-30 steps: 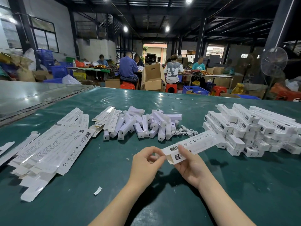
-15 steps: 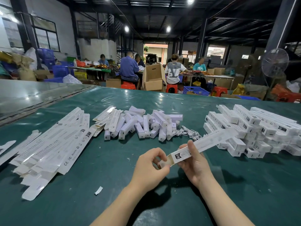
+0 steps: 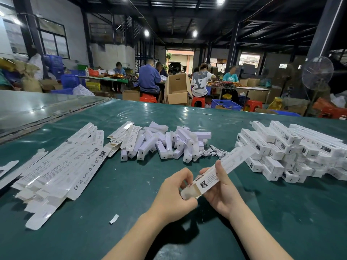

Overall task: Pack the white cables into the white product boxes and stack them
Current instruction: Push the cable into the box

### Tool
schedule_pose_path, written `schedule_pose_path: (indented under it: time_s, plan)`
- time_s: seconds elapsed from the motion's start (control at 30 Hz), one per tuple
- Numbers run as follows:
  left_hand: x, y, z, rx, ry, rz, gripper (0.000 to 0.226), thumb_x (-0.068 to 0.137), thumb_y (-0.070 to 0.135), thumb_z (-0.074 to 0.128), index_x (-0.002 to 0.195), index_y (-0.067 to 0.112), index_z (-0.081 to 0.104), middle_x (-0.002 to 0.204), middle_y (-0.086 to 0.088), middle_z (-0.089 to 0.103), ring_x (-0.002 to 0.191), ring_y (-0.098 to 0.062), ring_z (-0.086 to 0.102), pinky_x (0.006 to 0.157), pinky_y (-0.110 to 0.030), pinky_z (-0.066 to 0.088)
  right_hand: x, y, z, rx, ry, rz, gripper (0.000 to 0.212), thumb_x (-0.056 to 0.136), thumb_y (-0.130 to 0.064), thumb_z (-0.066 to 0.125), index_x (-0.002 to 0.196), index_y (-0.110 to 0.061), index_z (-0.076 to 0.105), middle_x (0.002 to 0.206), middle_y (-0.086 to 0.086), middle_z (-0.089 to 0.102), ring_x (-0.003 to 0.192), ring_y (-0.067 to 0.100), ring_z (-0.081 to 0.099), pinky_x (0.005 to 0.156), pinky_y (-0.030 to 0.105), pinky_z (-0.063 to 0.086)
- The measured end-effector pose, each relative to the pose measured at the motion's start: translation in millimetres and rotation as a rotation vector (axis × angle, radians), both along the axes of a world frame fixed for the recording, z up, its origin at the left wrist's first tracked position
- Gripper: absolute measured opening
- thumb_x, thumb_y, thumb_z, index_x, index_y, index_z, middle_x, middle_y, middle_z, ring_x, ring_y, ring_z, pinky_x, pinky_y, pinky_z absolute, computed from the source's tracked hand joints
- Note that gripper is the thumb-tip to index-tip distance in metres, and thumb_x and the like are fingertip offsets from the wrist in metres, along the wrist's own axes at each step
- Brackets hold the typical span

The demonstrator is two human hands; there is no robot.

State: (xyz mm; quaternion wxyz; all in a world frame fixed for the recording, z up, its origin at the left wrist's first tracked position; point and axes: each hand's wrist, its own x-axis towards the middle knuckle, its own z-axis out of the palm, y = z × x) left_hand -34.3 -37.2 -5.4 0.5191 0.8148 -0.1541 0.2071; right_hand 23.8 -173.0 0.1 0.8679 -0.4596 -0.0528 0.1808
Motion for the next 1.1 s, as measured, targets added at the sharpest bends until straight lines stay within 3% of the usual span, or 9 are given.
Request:
schedule_pose_path:
  time_s: [0.07, 0.2, 0.33, 0.47, 0.67, 0.87, 0.93, 1.03, 1.1]
  plan:
    - [0.7, -0.9, -1.8, 0.003, 0.010, 0.017, 0.016, 0.060, 0.015, 0.050, 0.072, 0.021, 0.041, 0.055, 0.010, 0.040, 0.051, -0.010, 0.030, 0.049, -0.018, 0.028, 1.1, 0.0, 0.1, 0.010, 0.021, -0.030, 0.048, 0.063, -0.053, 0.056, 0.070, -0.005, 0.058, 0.060, 0.009, 0.059, 0.053, 0.017, 0.061, 0.058, 0.028, 0.055]
    - [3.1, -0.1, -3.7, 0.039, 0.028, 0.084, 0.024, 0.075, 0.012, 0.056, 0.069, 0.028, 0.039, 0.047, 0.012, 0.041, 0.043, -0.008, 0.031, 0.045, -0.014, 0.025, 1.7, -0.5, 2.1, 0.080, 0.080, -0.119, 0.045, 0.063, -0.049, 0.057, 0.072, -0.005, 0.058, 0.052, 0.003, 0.060, 0.045, 0.012, 0.061, 0.042, 0.019, 0.050]
    - [2.3, 3.3, -3.8, 0.147, 0.055, 0.091, 0.027, 0.081, 0.015, 0.055, 0.069, 0.031, 0.037, 0.047, 0.013, 0.044, 0.045, -0.009, 0.033, 0.046, -0.016, 0.025, 1.9, -2.3, 1.9, 0.080, 0.090, -0.069, 0.044, 0.063, -0.048, 0.059, 0.074, -0.005, 0.058, 0.054, 0.004, 0.060, 0.047, 0.013, 0.062, 0.042, 0.020, 0.050]
    - [-1.6, 2.8, 0.4, 0.341, 0.065, 0.087, 0.012, 0.070, 0.030, 0.043, 0.064, 0.031, 0.033, 0.051, 0.009, 0.043, 0.052, -0.010, 0.036, 0.049, -0.022, 0.026, 1.2, -2.4, 1.7, 0.005, 0.048, 0.017, 0.043, 0.066, -0.048, 0.056, 0.076, -0.006, 0.058, 0.058, 0.007, 0.059, 0.052, 0.016, 0.062, 0.049, 0.023, 0.054]
    - [-2.6, 0.9, 0.0, 0.285, 0.036, 0.091, 0.027, 0.079, 0.014, 0.047, 0.067, 0.036, 0.036, 0.057, 0.021, 0.049, 0.054, -0.006, 0.039, 0.048, -0.017, 0.027, 0.0, -1.9, 3.0, 0.036, 0.061, 0.021, 0.040, 0.067, -0.046, 0.055, 0.078, -0.008, 0.058, 0.062, 0.008, 0.062, 0.054, 0.016, 0.064, 0.046, 0.021, 0.052]
    - [-2.3, -3.6, 2.7, 0.220, -0.060, 0.094, 0.018, 0.083, 0.011, 0.044, 0.085, 0.026, 0.052, 0.069, 0.027, 0.053, 0.064, 0.003, 0.046, 0.057, -0.008, 0.032, 0.8, -4.4, 3.7, 0.118, 0.116, 0.067, 0.044, 0.068, -0.047, 0.056, 0.085, -0.006, 0.058, 0.072, 0.015, 0.069, 0.063, 0.024, 0.070, 0.053, 0.030, 0.057]
    - [-2.2, -5.2, 1.7, 0.179, -0.061, 0.098, 0.022, 0.089, 0.014, 0.050, 0.087, 0.036, 0.049, 0.064, 0.021, 0.053, 0.059, -0.001, 0.046, 0.057, -0.010, 0.032, -0.6, -4.1, 5.2, 0.121, 0.111, 0.103, 0.047, 0.064, -0.046, 0.065, 0.087, -0.006, 0.060, 0.079, 0.018, 0.071, 0.068, 0.026, 0.071, 0.055, 0.031, 0.057]
    - [-2.5, -5.6, 1.0, 0.158, -0.054, 0.074, 0.018, 0.091, 0.013, 0.052, 0.092, 0.031, 0.051, 0.069, 0.017, 0.056, 0.060, -0.003, 0.047, 0.059, -0.013, 0.034, -2.7, -2.7, 6.8, 0.109, 0.071, 0.095, 0.061, 0.028, -0.044, 0.092, 0.071, -0.007, 0.072, 0.078, 0.017, 0.071, 0.065, 0.025, 0.070, 0.053, 0.029, 0.056]
    - [-1.7, -5.3, 2.0, 0.160, -0.061, 0.072, 0.021, 0.089, 0.008, 0.054, 0.089, 0.029, 0.056, 0.083, 0.011, 0.056, 0.070, -0.003, 0.050, 0.066, -0.013, 0.038, -2.4, -2.9, 7.0, 0.077, 0.070, 0.040, 0.057, 0.036, -0.045, 0.089, 0.072, -0.006, 0.068, 0.069, 0.013, 0.069, 0.057, 0.021, 0.068, 0.049, 0.025, 0.055]
